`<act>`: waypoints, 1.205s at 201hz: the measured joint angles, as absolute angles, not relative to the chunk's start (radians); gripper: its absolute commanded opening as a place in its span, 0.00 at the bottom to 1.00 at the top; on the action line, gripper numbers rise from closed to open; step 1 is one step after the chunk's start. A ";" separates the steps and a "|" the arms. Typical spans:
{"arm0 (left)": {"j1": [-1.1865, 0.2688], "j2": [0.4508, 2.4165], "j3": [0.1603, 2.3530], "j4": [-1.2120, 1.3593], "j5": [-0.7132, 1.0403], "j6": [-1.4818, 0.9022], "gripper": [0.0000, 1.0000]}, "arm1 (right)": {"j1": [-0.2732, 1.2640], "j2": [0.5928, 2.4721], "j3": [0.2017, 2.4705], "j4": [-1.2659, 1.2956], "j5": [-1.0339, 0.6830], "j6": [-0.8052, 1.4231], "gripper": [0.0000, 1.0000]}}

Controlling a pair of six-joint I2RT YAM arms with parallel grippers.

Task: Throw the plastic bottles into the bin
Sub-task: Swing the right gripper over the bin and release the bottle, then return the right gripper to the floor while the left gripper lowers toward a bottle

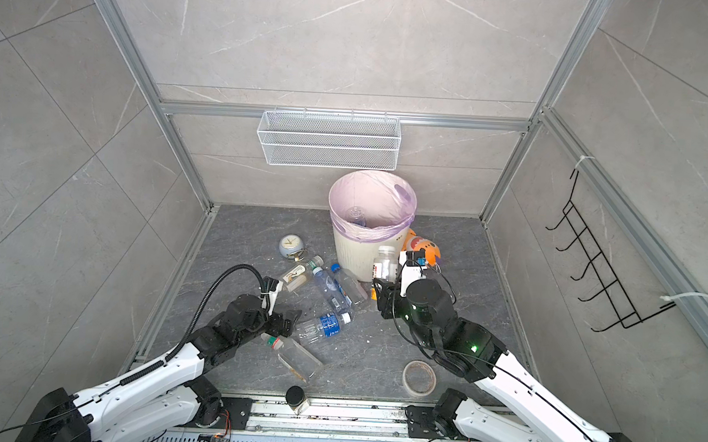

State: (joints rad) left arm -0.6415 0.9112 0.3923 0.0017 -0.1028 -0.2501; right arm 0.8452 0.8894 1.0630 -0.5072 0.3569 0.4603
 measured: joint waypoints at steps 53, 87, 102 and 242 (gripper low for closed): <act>-0.641 0.908 0.392 0.002 -0.102 -0.250 1.00 | 0.580 1.286 1.589 -0.537 0.282 0.393 0.59; -0.641 0.902 0.389 0.002 -0.102 -0.250 1.00 | 0.426 1.732 2.174 -0.599 0.167 0.406 0.99; -0.641 0.902 0.389 0.002 -0.102 -0.250 1.00 | 0.386 1.915 2.422 -0.698 0.140 0.420 0.99; -0.642 0.950 0.391 0.001 -0.098 -0.250 1.00 | 0.366 1.278 1.583 -0.518 0.073 0.433 0.99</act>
